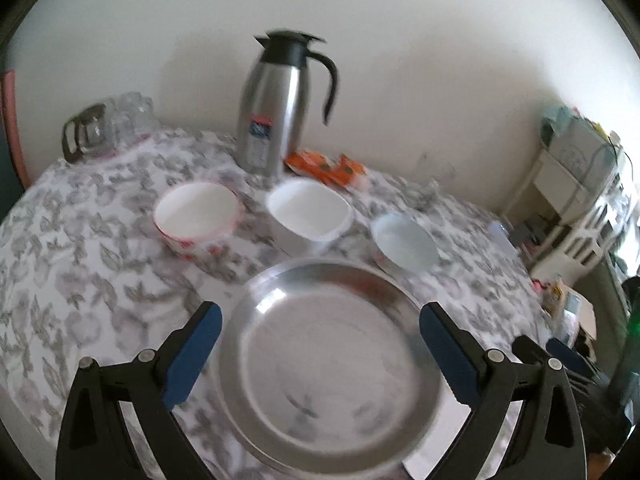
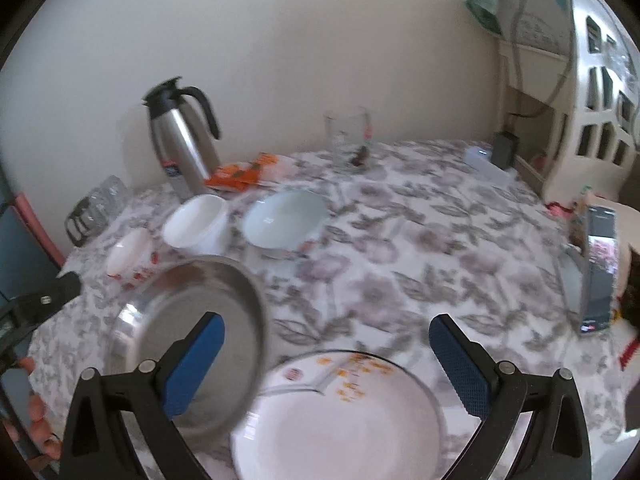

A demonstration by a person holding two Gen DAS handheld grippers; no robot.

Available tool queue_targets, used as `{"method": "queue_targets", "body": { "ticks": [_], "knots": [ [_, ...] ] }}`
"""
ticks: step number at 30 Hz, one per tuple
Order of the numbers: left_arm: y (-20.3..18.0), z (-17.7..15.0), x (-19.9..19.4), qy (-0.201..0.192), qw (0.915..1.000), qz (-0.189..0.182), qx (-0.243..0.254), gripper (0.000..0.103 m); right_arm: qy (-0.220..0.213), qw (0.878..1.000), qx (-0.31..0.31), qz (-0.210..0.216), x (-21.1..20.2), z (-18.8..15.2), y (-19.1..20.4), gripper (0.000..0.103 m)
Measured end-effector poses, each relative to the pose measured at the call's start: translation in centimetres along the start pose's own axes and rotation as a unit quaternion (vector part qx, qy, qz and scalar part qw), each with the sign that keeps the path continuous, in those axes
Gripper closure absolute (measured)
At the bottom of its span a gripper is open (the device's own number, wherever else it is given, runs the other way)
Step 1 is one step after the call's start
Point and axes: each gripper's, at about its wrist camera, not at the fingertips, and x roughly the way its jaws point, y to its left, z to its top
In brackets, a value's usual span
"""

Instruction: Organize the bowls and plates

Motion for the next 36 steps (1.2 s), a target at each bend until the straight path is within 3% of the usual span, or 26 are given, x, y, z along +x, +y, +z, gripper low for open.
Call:
{"method": "queue_targets", "body": {
  "ticks": [4, 10, 15, 24, 26, 36],
  "knots": [
    [-2.0, -1.6, 0.7, 0.046, 0.9982, -0.035, -0.012, 0.004, -0.008, 1.0, 0.012, -0.024, -0.8, -0.4, -3.1, 0.0],
    [-6.3, -4.1, 0.4, 0.072, 0.9959, -0.046, 0.031, 0.005, 0.007, 0.998, 0.057, -0.036, -0.9, -1.7, -7.4, 0.001],
    [-8.9, -6.8, 1.3, 0.12, 0.9888, -0.077, 0.046, 0.013, 0.051, 0.996, 0.069, -0.021, 0.7, -2.8, -8.3, 0.008],
    [-9.9, -10.2, 3.3, 0.179, 0.9794, -0.08, 0.046, 0.037, 0.09, 0.993, 0.074, -0.005, 2.5, -4.0, -7.8, 0.015],
    [-9.5, -10.4, 3.4, 0.181, 0.9797, -0.078, 0.037, 0.044, 0.1, 0.992, 0.072, -0.007, 3.0, -4.3, -7.6, 0.017],
    [-9.4, -10.5, 2.7, 0.165, 0.9833, -0.069, 0.033, 0.049, 0.117, 0.991, 0.07, -0.01, 3.7, -4.7, -7.4, 0.019]
  ]
}}
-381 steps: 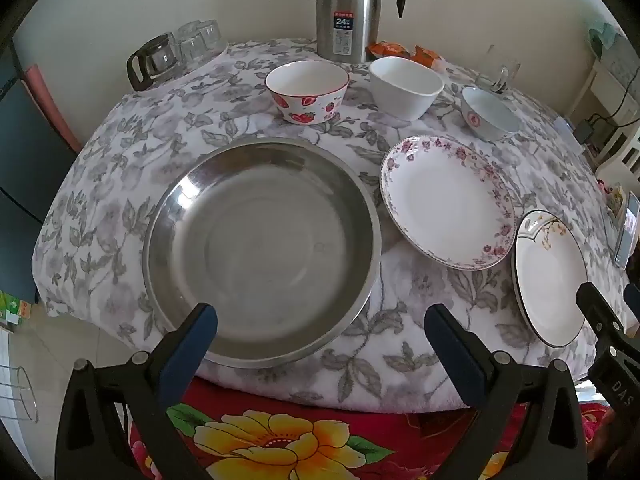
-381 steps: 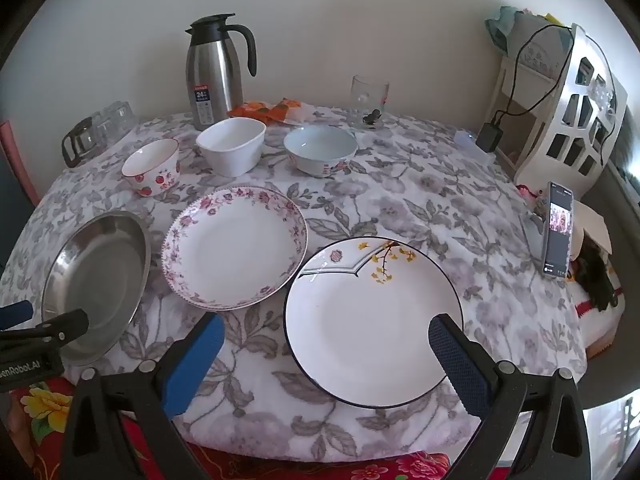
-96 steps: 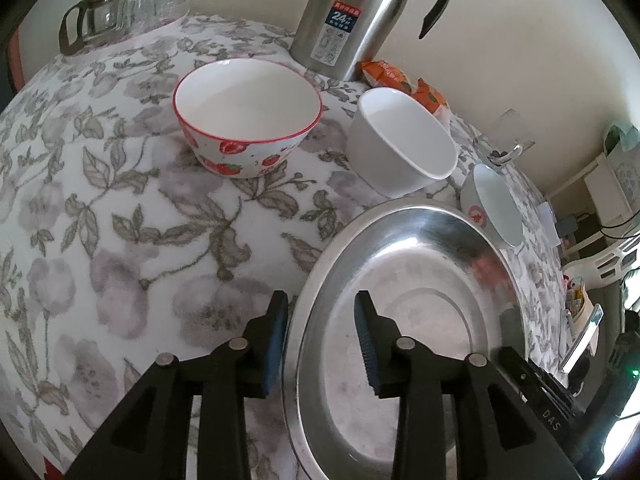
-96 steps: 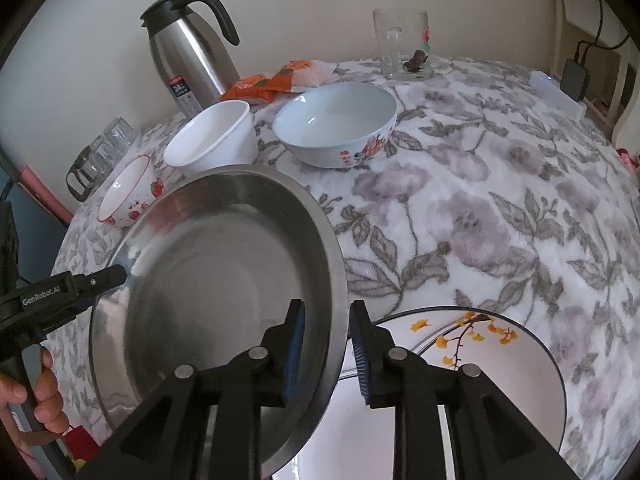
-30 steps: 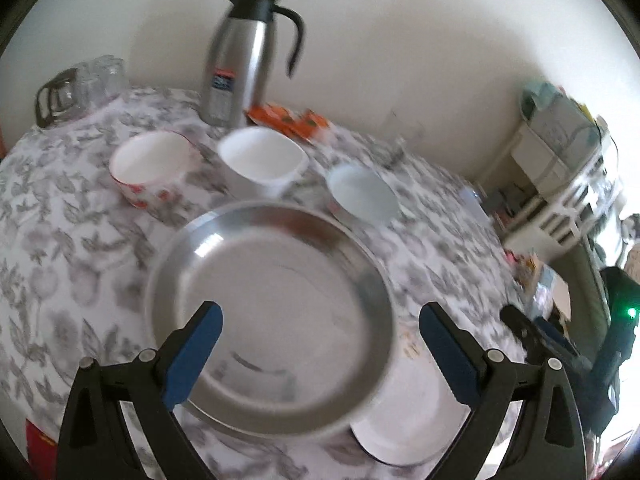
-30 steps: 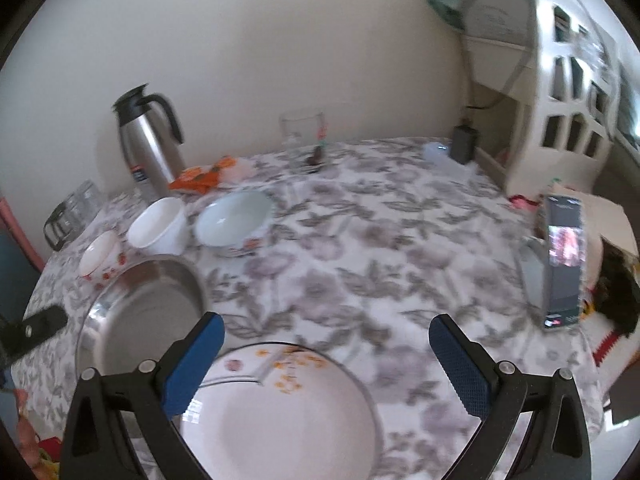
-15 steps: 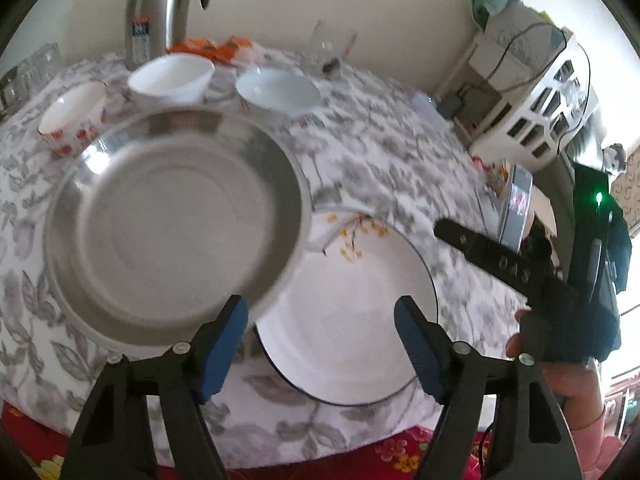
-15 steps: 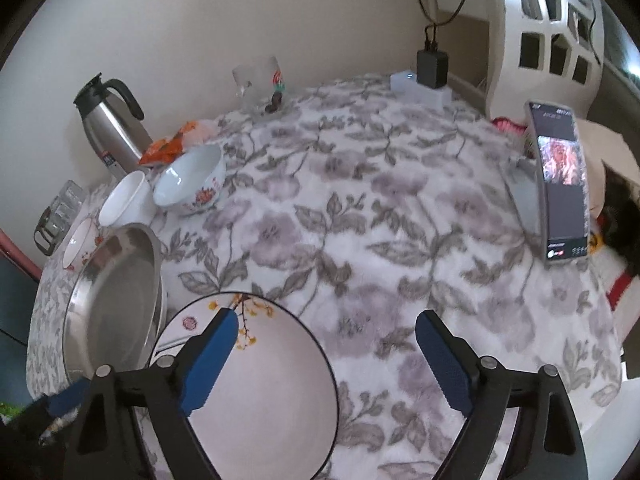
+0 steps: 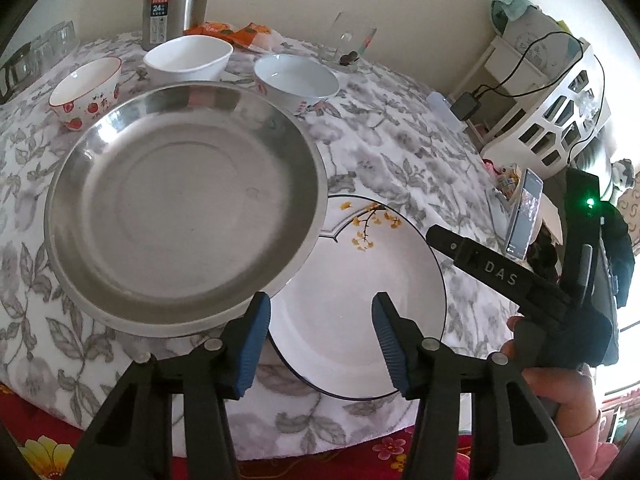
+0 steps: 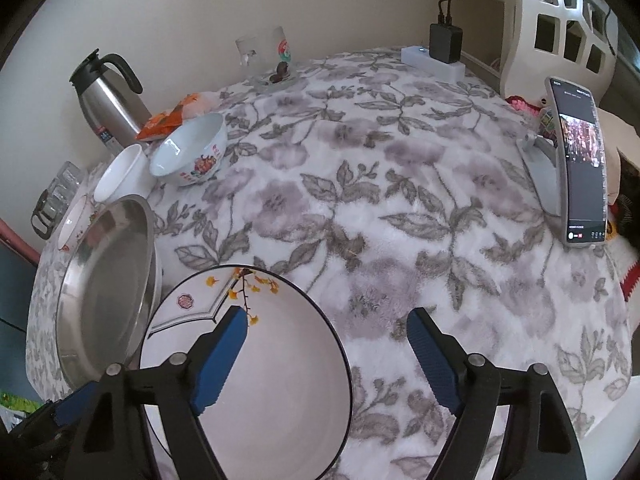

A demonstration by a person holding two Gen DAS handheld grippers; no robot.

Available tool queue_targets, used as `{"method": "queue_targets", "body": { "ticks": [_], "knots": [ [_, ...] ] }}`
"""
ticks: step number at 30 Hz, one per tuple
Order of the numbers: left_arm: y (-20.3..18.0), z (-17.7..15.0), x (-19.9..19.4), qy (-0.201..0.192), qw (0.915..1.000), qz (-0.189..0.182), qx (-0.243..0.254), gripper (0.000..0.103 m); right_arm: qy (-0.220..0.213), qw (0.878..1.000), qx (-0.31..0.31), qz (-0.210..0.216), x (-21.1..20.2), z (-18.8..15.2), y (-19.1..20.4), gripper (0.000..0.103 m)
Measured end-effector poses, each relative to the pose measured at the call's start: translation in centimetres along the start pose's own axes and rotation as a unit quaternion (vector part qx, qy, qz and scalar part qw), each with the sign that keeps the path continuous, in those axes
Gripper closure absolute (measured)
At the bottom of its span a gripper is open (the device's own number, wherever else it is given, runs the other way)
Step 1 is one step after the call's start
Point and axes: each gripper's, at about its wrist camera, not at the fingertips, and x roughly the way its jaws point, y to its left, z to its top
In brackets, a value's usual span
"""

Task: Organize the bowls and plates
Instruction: 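Reach the right gripper to the yellow-blossom plate rim and close on it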

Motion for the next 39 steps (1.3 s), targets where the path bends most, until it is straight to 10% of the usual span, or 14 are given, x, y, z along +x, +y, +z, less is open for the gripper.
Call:
{"method": "queue_targets", "body": {
  "ticks": [20, 39],
  "knots": [
    [1.5, -2.1, 3.5, 0.077, 0.9958, 0.017, -0.046, 0.049, 0.046, 0.999, 0.013, 0.011, 2.3, -0.8, -0.4, 0.022],
    [2.9, -2.0, 6.0, 0.076, 0.9934, 0.021, -0.083, 0.066, 0.079, 0.994, 0.047, 0.052, 4.1, -1.6, -1.7, 0.075]
  ]
}}
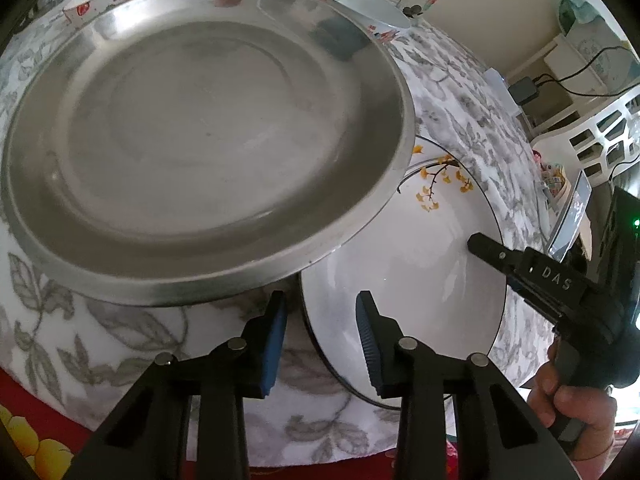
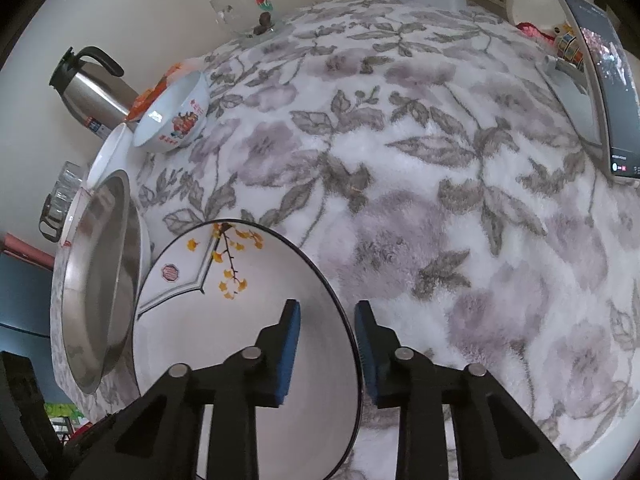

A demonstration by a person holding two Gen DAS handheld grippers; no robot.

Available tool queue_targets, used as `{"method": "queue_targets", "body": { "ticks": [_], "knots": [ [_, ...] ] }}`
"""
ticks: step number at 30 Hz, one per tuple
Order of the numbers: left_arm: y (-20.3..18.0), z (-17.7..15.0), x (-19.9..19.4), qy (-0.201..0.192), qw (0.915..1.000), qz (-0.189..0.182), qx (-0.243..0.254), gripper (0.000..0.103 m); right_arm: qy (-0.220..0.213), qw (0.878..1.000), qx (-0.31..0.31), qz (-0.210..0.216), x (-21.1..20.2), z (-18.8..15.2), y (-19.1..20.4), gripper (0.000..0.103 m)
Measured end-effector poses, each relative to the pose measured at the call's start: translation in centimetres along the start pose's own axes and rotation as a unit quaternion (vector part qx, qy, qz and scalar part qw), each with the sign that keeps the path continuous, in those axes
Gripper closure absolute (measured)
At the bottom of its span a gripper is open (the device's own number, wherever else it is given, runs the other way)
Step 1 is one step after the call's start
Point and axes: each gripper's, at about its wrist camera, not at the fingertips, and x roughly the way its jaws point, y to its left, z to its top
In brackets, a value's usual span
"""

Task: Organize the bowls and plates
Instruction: 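Reach the right gripper to the yellow-blossom plate rim and close on it, then lift the yellow-blossom plate on edge with the right gripper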

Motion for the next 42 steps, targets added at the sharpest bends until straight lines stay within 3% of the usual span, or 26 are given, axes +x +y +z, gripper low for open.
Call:
{"method": "queue_targets", "body": {
  "ticks": [3, 10, 14, 21, 28, 35, 42],
  "knots": [
    [-0.2, 0.0, 0.0, -0.003, 1.0, 0.0, 0.003, 0.066, -0.003, 1.0, 0.011, 0.011, 0.0, 0.0, -0.4, 0.077],
    [-0.4, 0.1, 0.0, -0.01, 0.9998, 0.01, 0.01, 0.085, -0.012, 1.0, 0.02, 0.016, -0.5, 0.1, -0.8, 0.082],
    [-0.8, -0.2, -0.1, -0.013, 0.9992, 0.02, 0.031, 0.085, -0.016, 1.0, 0.011, 0.007, -0.9, 0.2, -0.8, 0.084],
    [-2.0, -0.7, -0.5, -0.011, 0.9977, 0.006, 0.066, 0.085, -0.041, 0.999, 0.025, 0.012, -2.4, 0.3, -2.2, 0.085],
    [-0.9, -0.2, 0.0, -0.005, 0.9993, -0.007, 0.037, 0.086, -0.022, 0.999, 0.027, 0.017, -1.3, 0.1, -2.2, 0.085],
    [-0.6, 0.6, 0.5, -0.017, 0.9995, -0.013, 0.023, 0.086, -0.026, 0.997, 0.056, 0.049, -0.9, -0.1, -3.0, 0.084],
    [-1.1, 0.6, 0.5, -0.027, 0.999, -0.003, 0.036, 0.087, -0.026, 0.996, 0.059, 0.056, -0.9, -0.1, -3.1, 0.084]
  ]
}}
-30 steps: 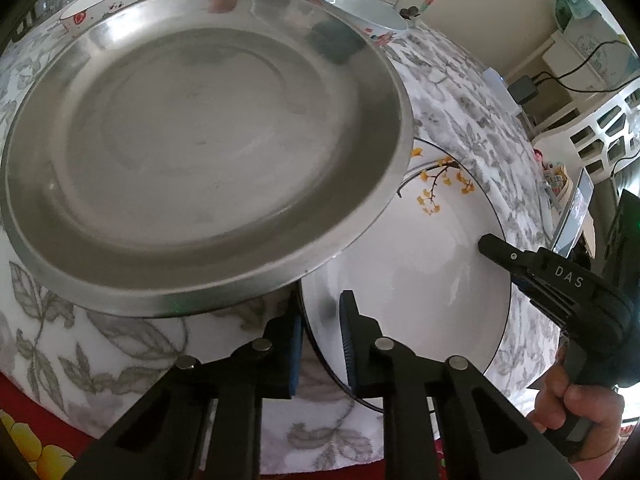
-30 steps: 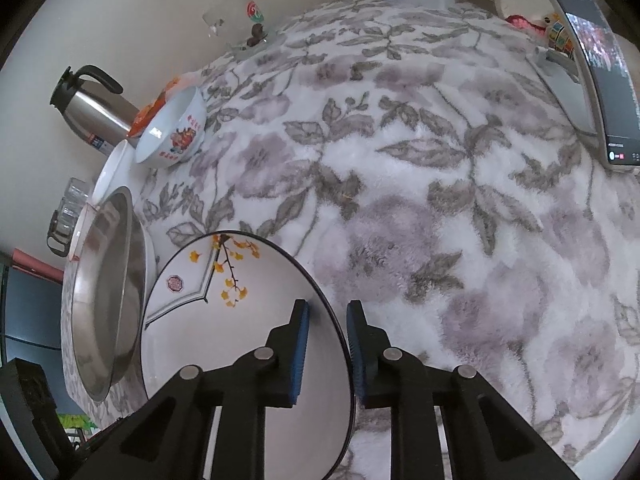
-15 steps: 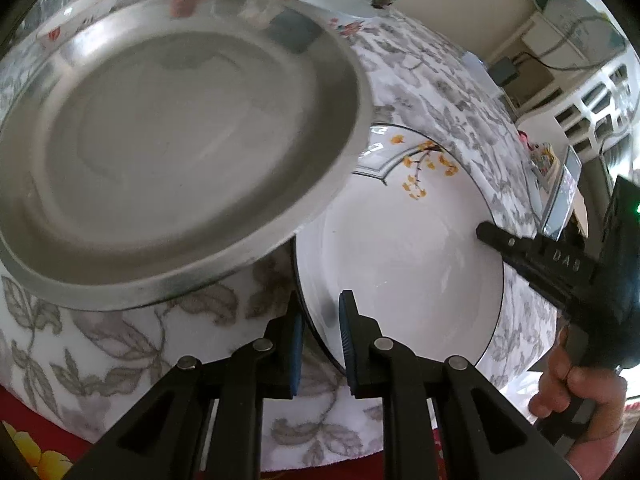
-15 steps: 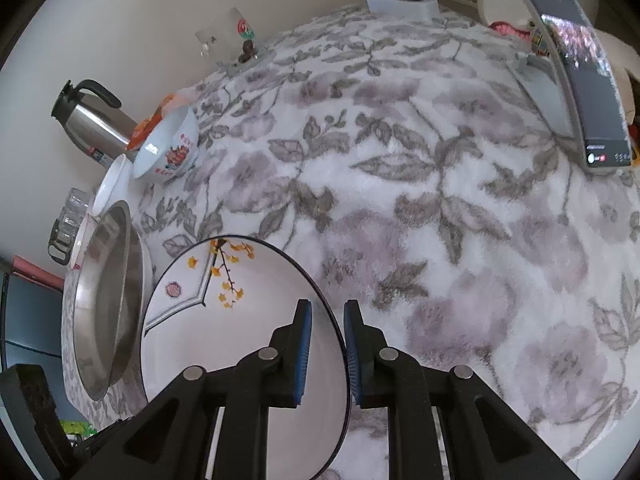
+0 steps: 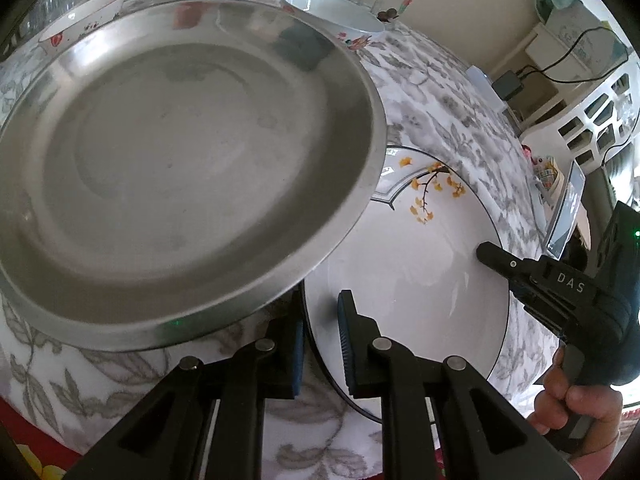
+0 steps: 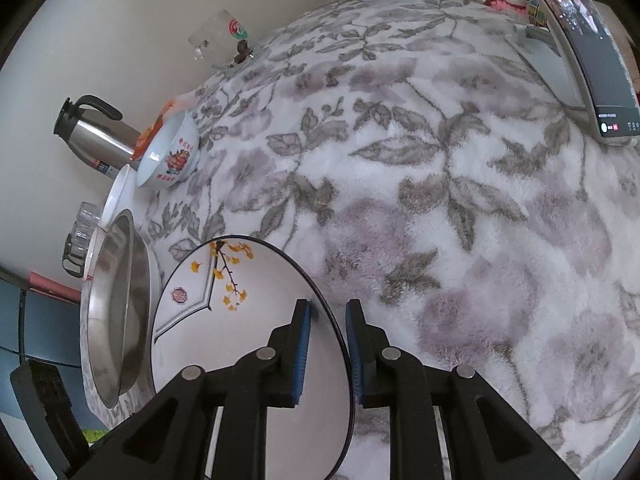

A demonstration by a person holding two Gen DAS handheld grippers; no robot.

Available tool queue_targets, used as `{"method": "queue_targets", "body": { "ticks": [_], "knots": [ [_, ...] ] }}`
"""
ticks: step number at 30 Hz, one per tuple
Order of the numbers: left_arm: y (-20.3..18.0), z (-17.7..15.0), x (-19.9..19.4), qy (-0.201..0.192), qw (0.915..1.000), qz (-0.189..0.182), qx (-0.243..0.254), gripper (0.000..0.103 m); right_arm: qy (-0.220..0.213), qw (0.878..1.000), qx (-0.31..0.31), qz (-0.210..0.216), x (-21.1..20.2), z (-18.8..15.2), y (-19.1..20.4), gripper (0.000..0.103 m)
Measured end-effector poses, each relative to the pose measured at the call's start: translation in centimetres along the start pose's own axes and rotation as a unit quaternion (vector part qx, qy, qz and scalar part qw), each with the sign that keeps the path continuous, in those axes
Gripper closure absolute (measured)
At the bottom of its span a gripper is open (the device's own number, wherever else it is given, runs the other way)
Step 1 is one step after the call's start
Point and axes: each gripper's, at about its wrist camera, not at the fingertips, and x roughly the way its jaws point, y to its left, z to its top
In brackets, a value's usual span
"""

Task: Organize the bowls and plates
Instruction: 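Lift the yellow-blossom plate on edge with the right gripper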

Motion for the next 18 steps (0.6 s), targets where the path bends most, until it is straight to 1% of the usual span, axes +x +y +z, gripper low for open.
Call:
{"method": "queue_targets", "body": {
  "ticks": [5, 10, 18],
  "knots": [
    [-0.3, 0.0, -0.2, -0.003, 1.0, -0.002, 0.006, 0.087, -0.004, 1.0, -0.007, 0.004, -0.6, -0.1, -0.1, 0.084],
    [-0.6, 0.0, -1.1, -0.018, 0.9997, -0.01, 0.014, 0.087, -0.017, 1.0, -0.015, 0.013, -1.6, -0.2, -0.1, 0.084],
    [-1.8, 0.0, -1.4, -0.022, 0.9987, -0.025, 0.039, 0.087, -0.029, 0.999, 0.006, 0.023, -2.7, -0.3, -1.5, 0.084]
  ]
}}
